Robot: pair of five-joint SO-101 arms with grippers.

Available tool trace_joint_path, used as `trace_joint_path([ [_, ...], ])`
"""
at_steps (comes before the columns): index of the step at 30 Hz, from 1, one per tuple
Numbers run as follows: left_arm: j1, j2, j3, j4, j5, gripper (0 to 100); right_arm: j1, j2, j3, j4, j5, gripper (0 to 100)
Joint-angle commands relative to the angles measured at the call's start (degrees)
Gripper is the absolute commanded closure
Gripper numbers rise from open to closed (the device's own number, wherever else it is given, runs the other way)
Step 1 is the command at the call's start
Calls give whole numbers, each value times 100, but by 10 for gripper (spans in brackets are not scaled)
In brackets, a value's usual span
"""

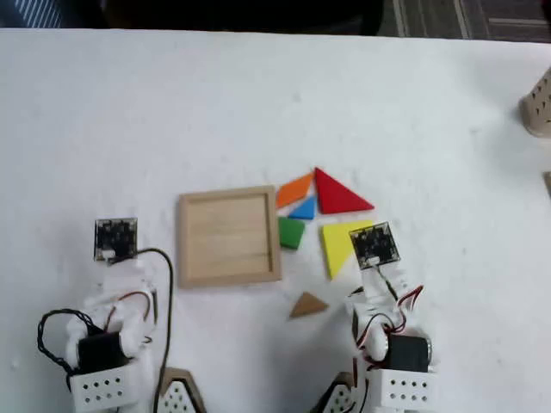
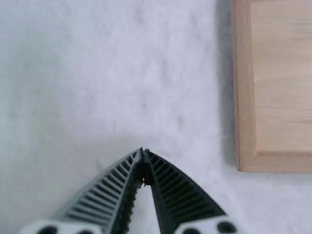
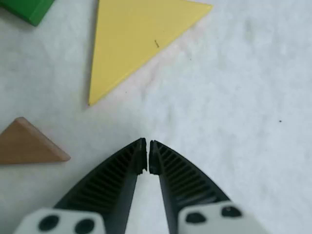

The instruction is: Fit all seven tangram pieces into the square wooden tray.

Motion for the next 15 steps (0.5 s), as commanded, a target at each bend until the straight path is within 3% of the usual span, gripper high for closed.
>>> trace_joint_path([
  [1, -75, -101, -35, 44, -35, 976, -22, -75, 53, -48, 79, 979],
  [11, -66, -101, -35, 0, -35, 976, -57, -84, 53, -48, 44, 978],
  [15, -66, -101, -202, -422, -35, 976, -57, -119, 53, 40, 53, 978],
])
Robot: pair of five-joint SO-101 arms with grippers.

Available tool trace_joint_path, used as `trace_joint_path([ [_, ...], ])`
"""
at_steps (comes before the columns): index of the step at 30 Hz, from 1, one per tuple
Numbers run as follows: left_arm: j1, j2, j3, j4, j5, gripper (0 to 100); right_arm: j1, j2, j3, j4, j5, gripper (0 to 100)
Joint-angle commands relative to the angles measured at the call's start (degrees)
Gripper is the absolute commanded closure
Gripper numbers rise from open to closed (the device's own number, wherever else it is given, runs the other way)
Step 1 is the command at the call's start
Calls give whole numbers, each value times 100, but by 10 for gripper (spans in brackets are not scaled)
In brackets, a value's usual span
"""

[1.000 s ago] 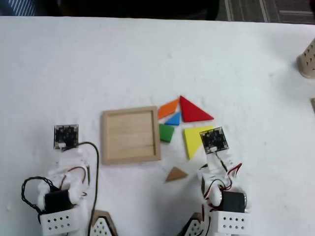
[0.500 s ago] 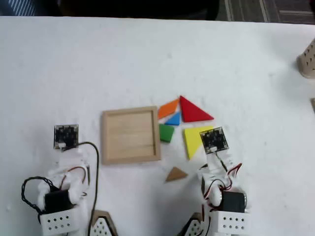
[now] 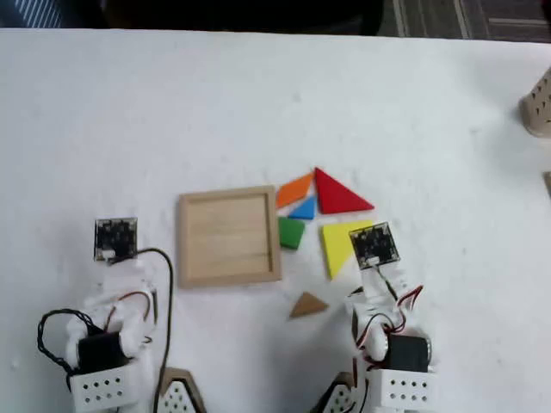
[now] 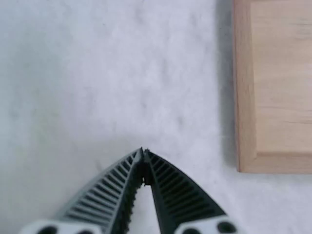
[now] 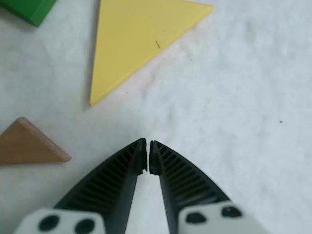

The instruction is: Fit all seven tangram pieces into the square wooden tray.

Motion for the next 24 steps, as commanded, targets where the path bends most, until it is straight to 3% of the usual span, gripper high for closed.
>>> trace_joint_path([
  [1, -75, -101, -273, -510, -35, 976, -4, -119, 53, 40, 88, 978],
  [8, -48, -101, -571, -651, -70, 976, 347, -119, -360, -40, 97, 980],
  [11, -48, -101, -888, -615, -70, 976, 347, -119, -360, -690, 114, 978],
  [15, -92, -75, -1767, 44, -123, 976, 338, -119, -413, -1446, 738, 979],
  [20, -84, -66, -3297, 1187, -440, 976, -84, -66, -1319, -462, 791, 981],
  [24, -48, -4, -3789, 1310, -457, 976, -365, -57, -1987, -31, 791, 981],
])
